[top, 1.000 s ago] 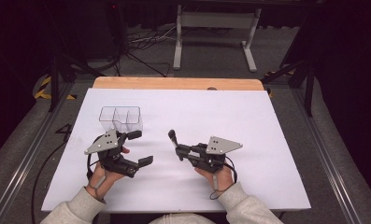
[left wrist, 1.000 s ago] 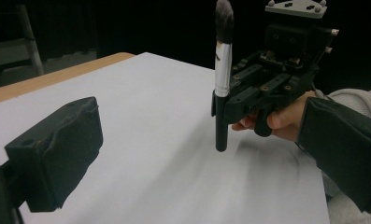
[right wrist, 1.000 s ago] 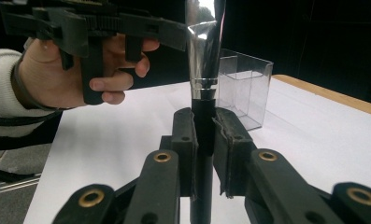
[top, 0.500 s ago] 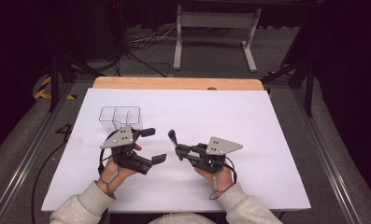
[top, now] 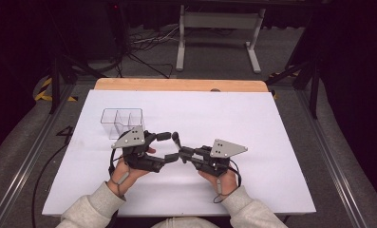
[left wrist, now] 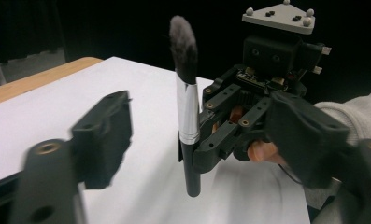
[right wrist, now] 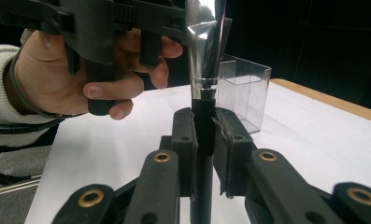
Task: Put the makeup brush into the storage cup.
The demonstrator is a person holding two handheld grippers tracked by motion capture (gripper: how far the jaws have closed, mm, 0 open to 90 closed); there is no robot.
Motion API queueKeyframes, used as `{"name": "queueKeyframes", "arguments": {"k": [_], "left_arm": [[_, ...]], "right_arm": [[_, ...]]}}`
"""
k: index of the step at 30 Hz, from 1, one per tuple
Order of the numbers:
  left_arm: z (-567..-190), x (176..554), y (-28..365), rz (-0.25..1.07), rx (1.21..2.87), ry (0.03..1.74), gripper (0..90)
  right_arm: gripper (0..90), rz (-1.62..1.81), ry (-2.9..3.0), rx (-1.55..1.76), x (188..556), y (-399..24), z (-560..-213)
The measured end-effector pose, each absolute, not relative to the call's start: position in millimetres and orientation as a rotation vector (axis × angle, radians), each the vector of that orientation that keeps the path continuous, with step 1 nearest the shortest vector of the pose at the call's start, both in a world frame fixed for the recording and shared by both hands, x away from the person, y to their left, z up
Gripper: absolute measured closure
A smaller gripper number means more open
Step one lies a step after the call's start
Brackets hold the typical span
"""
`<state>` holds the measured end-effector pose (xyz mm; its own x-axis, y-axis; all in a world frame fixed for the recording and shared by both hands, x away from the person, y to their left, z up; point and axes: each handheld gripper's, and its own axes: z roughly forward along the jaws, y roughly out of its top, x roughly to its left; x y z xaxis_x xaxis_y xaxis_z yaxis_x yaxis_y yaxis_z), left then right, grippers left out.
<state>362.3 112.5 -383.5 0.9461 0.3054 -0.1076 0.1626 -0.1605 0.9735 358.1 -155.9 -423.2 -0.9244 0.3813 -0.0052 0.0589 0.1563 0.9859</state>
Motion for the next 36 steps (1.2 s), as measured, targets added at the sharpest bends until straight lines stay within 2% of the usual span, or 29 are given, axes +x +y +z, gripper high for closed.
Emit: {"name": "queueKeyframes", "arguments": {"k": [9,16,20,36], "left_arm": [[-382.6,362.2,108.1,0.142,1.727,0.334,55.9],[-383.0,365.0,109.2,0.067,1.717,0.408,70.1],[-384.2,366.5,110.0,0.046,1.720,0.434,75.1],[-384.5,366.4,108.9,0.055,1.738,0.455,78.2]], "right_arm": [[79.2,1.830,2.180,0.419,356.9,-155.0,-423.1],[79.2,1.830,2.180,0.406,356.1,-154.4,-422.9],[79.2,1.828,2.180,0.403,356.0,-154.1,-423.1],[79.2,1.827,2.184,0.398,355.5,-153.5,-423.3]]}}
